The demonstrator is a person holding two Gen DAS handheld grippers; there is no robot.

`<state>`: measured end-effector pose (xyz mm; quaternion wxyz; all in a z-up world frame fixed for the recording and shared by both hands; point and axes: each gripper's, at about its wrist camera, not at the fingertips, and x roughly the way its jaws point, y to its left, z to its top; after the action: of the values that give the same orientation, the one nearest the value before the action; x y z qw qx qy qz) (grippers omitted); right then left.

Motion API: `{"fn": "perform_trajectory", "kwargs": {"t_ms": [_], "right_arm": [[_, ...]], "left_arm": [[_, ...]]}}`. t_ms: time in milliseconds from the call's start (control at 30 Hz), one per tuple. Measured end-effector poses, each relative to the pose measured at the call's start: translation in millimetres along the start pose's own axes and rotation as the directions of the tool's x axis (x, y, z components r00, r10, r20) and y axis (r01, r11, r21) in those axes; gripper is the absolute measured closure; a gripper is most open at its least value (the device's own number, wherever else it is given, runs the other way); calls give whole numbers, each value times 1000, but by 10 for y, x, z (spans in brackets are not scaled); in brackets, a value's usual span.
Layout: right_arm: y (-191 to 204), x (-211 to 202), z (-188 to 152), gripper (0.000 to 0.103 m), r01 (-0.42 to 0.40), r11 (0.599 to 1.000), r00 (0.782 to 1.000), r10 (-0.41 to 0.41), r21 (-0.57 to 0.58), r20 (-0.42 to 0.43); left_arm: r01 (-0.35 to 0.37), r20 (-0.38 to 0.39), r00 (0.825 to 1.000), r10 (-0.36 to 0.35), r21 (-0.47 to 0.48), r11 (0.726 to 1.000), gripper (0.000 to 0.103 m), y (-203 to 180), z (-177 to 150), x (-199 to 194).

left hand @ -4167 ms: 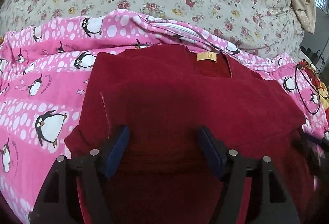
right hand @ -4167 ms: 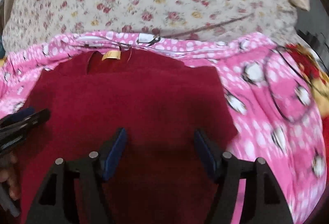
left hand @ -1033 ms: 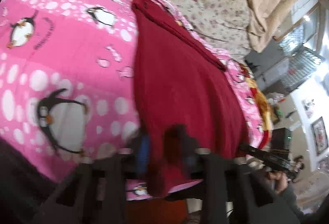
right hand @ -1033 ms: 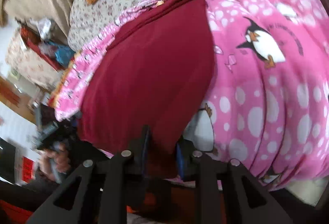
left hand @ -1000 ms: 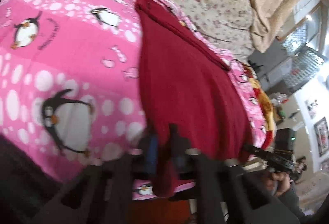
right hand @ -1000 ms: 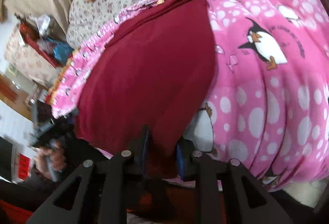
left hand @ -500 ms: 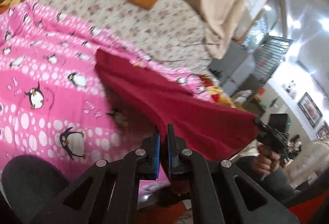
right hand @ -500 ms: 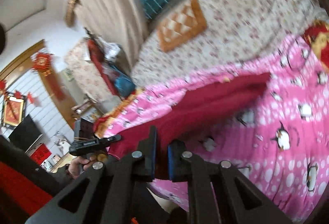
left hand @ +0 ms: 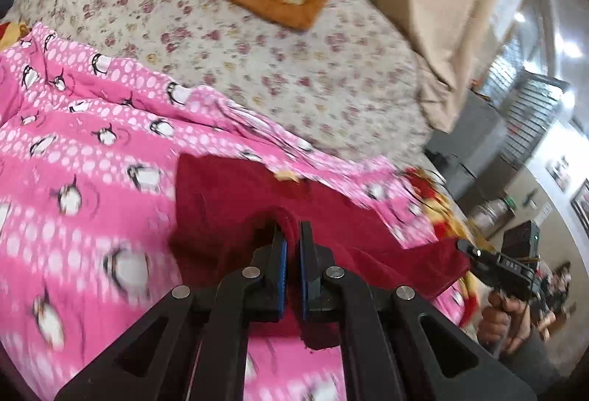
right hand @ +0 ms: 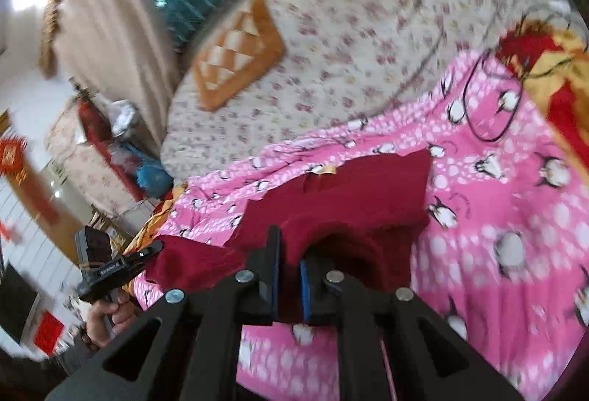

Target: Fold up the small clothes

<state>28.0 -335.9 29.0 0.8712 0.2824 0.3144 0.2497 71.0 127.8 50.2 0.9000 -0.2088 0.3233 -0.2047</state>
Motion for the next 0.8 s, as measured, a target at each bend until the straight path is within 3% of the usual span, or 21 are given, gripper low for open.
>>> {"fn": "perform_trajectory", "kwargs": {"t_ms": [100,233,367,433,500,633,800], "right_arm": [[-227,526,281,95,56,996,998,-53,68,-41],[-539,1029,486,94,122,985,992,-119,125,-30],[-847,1338,533,94,175,969,984,-172,174,-34],[-1034,1490,546,94,202,953,979,-194,227,-61],[-1169,1601,543,94,232,931,972,-212,282,-98],[-1272,1727,554,89,231,915,972,-203,331,-119],[-1113,1546,574,86,210,928,978,-203,309,-54]], "left_arm": [[-40,-2,999,40,-35,999,103,198,239,356],[-123,-23,992,123,-33,992,103,493,453,878],[-171,-54,984,168,-40,985,103,743,400,1376],[-200,-105,976,193,-55,978,103,872,347,1569],[-179,-166,974,156,-136,974,103,1020,351,1705],[-123,-211,974,85,-178,976,103,1146,387,1745],[-110,-227,972,61,-209,972,103,1154,469,1638]]}}
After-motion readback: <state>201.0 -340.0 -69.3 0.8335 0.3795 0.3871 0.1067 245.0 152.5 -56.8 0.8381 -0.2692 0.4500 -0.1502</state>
